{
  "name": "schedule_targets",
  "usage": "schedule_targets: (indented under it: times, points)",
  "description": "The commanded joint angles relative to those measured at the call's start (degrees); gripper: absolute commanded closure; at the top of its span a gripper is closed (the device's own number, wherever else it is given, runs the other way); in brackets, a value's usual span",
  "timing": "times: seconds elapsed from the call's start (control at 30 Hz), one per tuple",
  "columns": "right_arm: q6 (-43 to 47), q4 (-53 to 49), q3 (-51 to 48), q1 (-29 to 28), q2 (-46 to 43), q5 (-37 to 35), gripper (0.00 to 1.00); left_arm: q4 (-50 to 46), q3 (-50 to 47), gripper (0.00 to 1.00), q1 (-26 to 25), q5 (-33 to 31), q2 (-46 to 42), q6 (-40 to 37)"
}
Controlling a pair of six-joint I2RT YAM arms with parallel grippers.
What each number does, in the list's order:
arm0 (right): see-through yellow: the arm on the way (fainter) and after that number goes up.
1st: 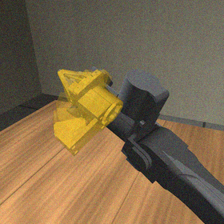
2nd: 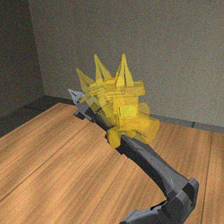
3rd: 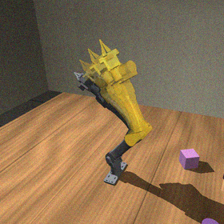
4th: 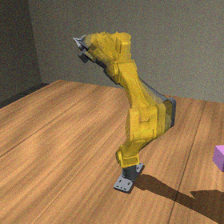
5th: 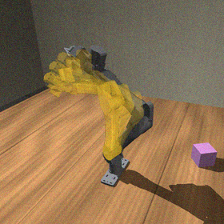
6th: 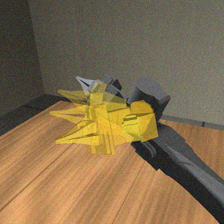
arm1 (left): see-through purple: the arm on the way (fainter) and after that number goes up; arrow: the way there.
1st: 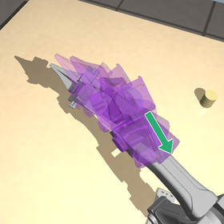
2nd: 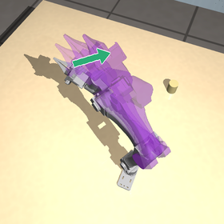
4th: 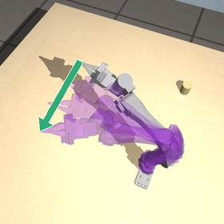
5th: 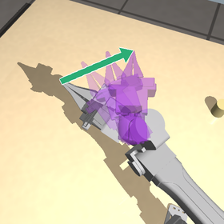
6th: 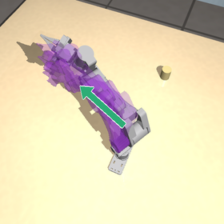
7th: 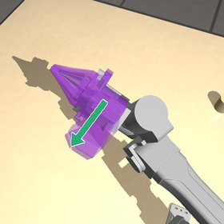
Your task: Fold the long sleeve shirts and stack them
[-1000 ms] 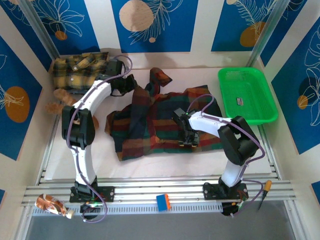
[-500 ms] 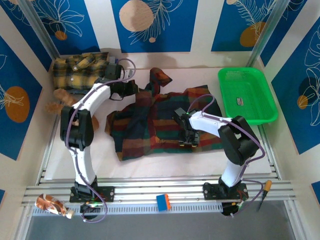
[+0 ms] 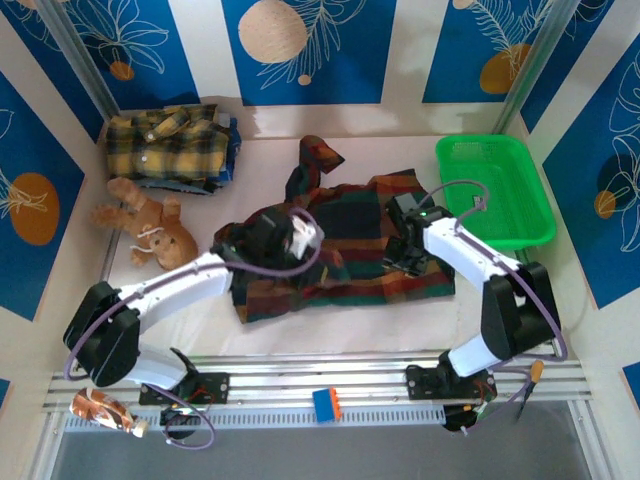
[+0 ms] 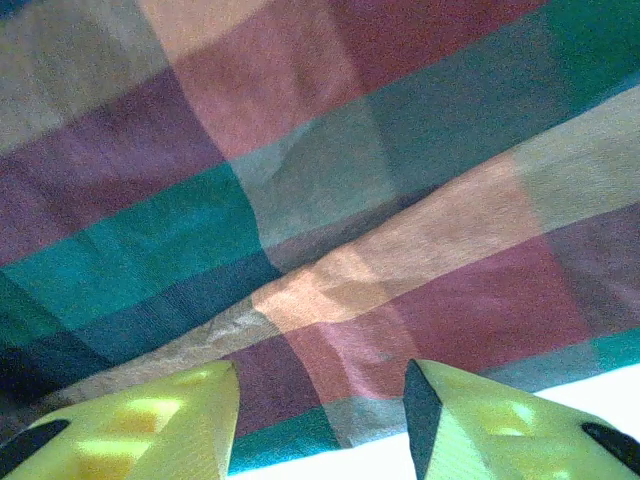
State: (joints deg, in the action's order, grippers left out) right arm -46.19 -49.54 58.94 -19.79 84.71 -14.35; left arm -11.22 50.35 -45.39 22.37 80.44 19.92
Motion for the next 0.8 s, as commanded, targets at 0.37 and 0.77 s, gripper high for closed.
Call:
schedule_targets:
  times: [0.37,0.77]
  points:
    - [2.67,7.18,-2.49,-3.33,-3.98,15.07,0.46,-3.82,-4.42,0.0,1.91,-7.14,-15.4,7.56]
    - [6.32,-1.45,24.4,-18.88,20.53,13.5,0.47,-12.44,4.68,0.24,17.22,-10.77,3.01,15.33]
